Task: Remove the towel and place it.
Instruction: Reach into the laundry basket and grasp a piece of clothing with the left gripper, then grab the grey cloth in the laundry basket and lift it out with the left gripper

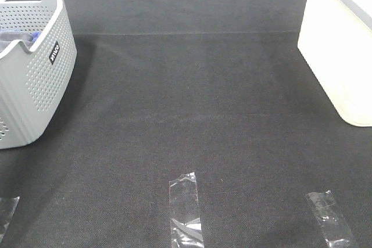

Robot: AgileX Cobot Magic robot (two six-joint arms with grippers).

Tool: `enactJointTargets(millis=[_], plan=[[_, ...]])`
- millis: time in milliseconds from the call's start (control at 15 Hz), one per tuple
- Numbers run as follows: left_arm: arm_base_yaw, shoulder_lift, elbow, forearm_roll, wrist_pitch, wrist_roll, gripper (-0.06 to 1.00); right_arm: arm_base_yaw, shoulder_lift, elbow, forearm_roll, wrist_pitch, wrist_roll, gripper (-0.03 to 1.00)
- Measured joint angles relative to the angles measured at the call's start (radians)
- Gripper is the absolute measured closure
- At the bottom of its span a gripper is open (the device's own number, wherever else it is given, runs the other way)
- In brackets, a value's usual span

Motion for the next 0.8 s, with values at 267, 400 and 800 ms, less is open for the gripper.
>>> enactJointTargets(millis=[267, 400, 800], plan=[[0.071, 0.174, -0.186, 0.012, 0.037, -0.001, 0.31, 0.0, 0.0, 0.0, 0.0, 0.0, 0.0, 0.19], [0.09, 0.261, -0.26, 0.031, 0.049, 0.005, 0.31, 0.0, 0.0, 0.0, 0.0, 0.0, 0.0, 0.19], [0.097, 0.5, -0.449, 0.096, 0.049, 0.015, 0.31, 0.0, 0.0, 0.0, 0.0, 0.0, 0.0, 0.19]])
